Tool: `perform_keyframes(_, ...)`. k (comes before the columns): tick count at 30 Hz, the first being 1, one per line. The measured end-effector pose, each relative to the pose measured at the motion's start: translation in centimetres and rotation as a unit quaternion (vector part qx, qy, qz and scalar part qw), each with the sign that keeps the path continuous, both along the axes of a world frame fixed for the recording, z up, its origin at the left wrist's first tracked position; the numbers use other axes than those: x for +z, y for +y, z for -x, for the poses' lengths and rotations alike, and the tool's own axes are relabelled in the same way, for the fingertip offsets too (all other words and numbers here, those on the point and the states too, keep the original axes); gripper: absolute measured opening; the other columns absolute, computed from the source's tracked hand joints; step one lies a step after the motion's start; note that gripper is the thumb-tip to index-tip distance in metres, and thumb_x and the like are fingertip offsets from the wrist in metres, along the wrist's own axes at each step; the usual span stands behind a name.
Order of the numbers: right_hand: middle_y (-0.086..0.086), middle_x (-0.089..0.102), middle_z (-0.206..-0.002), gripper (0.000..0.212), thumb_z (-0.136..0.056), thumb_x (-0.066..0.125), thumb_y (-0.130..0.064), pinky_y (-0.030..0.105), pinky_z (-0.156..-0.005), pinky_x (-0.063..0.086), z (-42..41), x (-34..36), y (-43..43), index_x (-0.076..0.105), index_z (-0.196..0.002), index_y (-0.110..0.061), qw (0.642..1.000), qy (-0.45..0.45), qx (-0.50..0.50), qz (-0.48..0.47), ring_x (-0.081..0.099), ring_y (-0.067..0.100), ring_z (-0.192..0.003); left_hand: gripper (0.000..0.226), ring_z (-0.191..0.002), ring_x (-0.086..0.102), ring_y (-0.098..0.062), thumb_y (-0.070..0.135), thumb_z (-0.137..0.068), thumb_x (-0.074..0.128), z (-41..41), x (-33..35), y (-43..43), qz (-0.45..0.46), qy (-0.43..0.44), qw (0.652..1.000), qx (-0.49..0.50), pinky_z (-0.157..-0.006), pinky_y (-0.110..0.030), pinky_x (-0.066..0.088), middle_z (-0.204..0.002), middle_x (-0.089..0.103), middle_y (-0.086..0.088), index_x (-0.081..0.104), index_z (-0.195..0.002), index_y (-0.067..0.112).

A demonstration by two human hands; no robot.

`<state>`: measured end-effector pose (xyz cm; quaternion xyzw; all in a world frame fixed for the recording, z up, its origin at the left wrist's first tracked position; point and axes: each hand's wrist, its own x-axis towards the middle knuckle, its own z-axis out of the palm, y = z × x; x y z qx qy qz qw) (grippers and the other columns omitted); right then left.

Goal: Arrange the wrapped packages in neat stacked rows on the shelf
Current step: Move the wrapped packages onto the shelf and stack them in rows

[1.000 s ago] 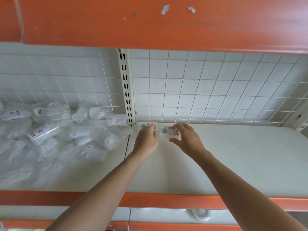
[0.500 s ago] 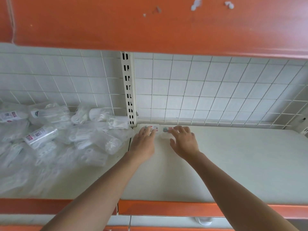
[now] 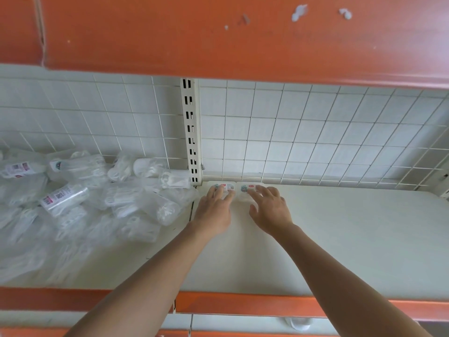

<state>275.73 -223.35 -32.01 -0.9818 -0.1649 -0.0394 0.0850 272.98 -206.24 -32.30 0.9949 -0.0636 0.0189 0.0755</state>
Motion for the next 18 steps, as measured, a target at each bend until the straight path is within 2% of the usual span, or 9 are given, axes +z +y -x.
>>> perform_keyframes(6,-0.003,0.029,-0.153,0.052,-0.097,0.041,-0.038,0.042,-0.107,0.029,0.5,0.7,0.1,0.027,-0.147,-0.038,0.999,-0.003,-0.005,0.044,0.024,0.021,-0.139,0.057,-0.148,-0.002,-0.031,0.026,-0.100,0.034,0.3,0.6,-0.2,-0.035,0.020,0.999,0.019,-0.115,-0.049,0.019,-0.161,0.002,-0.007,0.011,-0.153,0.024)
perform_keyframes(9,-0.002,0.026,-0.155,0.051,-0.097,0.040,-0.042,0.043,-0.112,0.025,0.7,1.0,0.2,0.027,-0.147,-0.036,0.999,-0.013,0.004,0.029,0.019,0.020,-0.143,0.055,-0.148,0.000,-0.031,0.031,-0.102,0.032,0.9,1.4,-0.5,-0.038,0.005,0.999,0.029,-0.116,-0.049,0.016,-0.161,0.005,-0.008,0.013,-0.153,0.024)
perform_keyframes(12,-0.001,0.023,-0.157,0.055,-0.097,0.039,-0.045,0.045,-0.116,0.020,0.9,1.8,1.0,0.025,-0.149,-0.034,0.999,-0.016,0.043,0.008,0.013,0.020,-0.146,0.054,-0.147,0.003,-0.030,0.031,-0.101,0.034,1.9,2.6,-0.4,-0.043,-0.021,0.998,0.044,-0.115,-0.048,0.018,-0.159,0.013,-0.010,0.018,-0.152,0.024)
perform_keyframes(18,0.001,0.020,-0.158,0.061,-0.096,0.045,-0.043,0.048,-0.119,0.015,2.6,3.1,4.3,0.019,-0.151,-0.034,0.988,-0.020,0.149,-0.029,0.010,0.021,-0.147,0.059,-0.148,-0.002,-0.031,0.033,-0.101,0.039,5.4,4.4,0.8,-0.043,-0.036,0.991,0.122,-0.118,-0.047,0.013,-0.160,0.008,-0.010,0.014,-0.153,0.019)
